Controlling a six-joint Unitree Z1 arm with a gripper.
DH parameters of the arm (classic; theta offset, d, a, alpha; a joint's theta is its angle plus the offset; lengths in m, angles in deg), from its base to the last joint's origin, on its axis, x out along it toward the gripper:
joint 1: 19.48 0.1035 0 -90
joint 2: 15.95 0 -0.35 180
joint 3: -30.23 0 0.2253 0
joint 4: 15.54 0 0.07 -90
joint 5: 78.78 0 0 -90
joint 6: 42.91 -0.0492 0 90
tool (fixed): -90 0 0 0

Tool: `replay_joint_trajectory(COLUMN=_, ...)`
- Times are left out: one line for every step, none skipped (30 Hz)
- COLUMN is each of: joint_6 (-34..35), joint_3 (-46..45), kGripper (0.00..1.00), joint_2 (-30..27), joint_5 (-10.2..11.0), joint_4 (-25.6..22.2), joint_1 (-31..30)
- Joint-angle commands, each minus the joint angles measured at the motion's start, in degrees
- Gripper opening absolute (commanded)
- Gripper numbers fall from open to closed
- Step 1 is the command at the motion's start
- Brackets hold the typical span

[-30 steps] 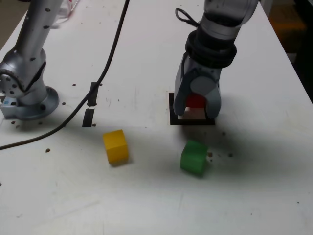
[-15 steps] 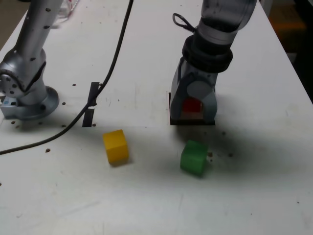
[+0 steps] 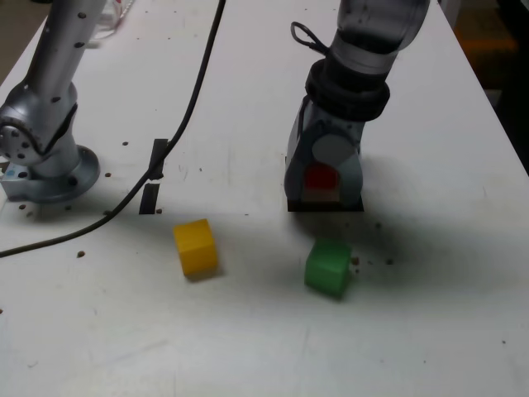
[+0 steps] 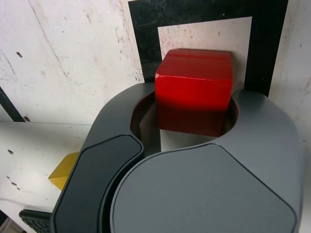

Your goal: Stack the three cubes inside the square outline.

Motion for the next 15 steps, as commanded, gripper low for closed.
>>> replay_joint_trajectory(joint_6=-0.26, joint_3=-0.11, kGripper=0.52, joint_2=-0.73, joint_5=-0.03, joint_4=-0.06, joint_1=0.16)
replay_joint_trajectory(joint_6=-0.34, joint_3=-0.12, kGripper=0.56, joint_2=-0.72, joint_5=-0.08, joint_4=-0.02, joint_1=0.17)
replay_joint_trajectory(joint_6=-0.41, joint_3=-0.13, kGripper=0.59, joint_2=-0.7, joint_5=-0.13, joint_4=0.04, joint_1=0.17)
replay_joint_trajectory(joint_6=-0.46, joint_3=-0.13, kGripper=0.62, joint_2=-0.69, joint_5=-0.18, joint_4=0.11, joint_1=0.17)
replay_joint_trajectory(joint_6=-0.51, joint_3=-0.14, kGripper=0.64, joint_2=-0.68, joint_5=-0.22, joint_4=0.2, joint_1=0.17)
replay_joint_trajectory(joint_6=-0.56, joint_3=-0.16, kGripper=0.66, joint_2=-0.68, joint_5=-0.26, joint_4=0.38, joint_1=0.17)
replay_joint_trajectory(joint_6=-0.59, joint_3=-0.18, kGripper=0.66, joint_2=-0.68, joint_5=-0.28, joint_4=0.48, joint_1=0.18)
replay_joint_trajectory(joint_6=-0.61, joint_3=-0.23, kGripper=0.67, joint_2=-0.68, joint_5=-0.3, joint_4=0.56, joint_1=0.17)
replay_joint_trajectory(joint_6=-0.61, joint_3=-0.27, kGripper=0.67, joint_2=-0.68, joint_5=-0.33, joint_4=0.64, joint_1=0.17)
replay_joint_trajectory(joint_6=-0.61, joint_3=-0.33, kGripper=0.68, joint_2=-0.68, joint_5=-0.37, joint_4=0.73, joint_1=0.17)
replay_joint_trajectory(joint_6=-0.61, joint_3=-0.38, kGripper=0.68, joint_2=-0.69, joint_5=-0.41, joint_4=0.81, joint_1=0.18)
replay_joint_trajectory(joint_6=-0.61, joint_3=-0.43, kGripper=0.68, joint_2=-0.7, joint_5=-0.46, joint_4=0.88, joint_1=0.18)
replay_joint_trajectory(joint_6=-0.61, joint_3=-0.49, kGripper=0.68, joint_2=-0.72, joint_5=-0.51, joint_4=0.94, joint_1=0.17)
replay_joint_trajectory(joint_6=-0.62, joint_3=-0.52, kGripper=0.68, joint_2=-0.73, joint_5=-0.54, joint_4=1.01, joint_1=0.18)
replay_joint_trajectory(joint_6=-0.64, joint_3=-0.54, kGripper=0.69, joint_2=-0.77, joint_5=-0.56, joint_4=1.06, joint_1=0.18)
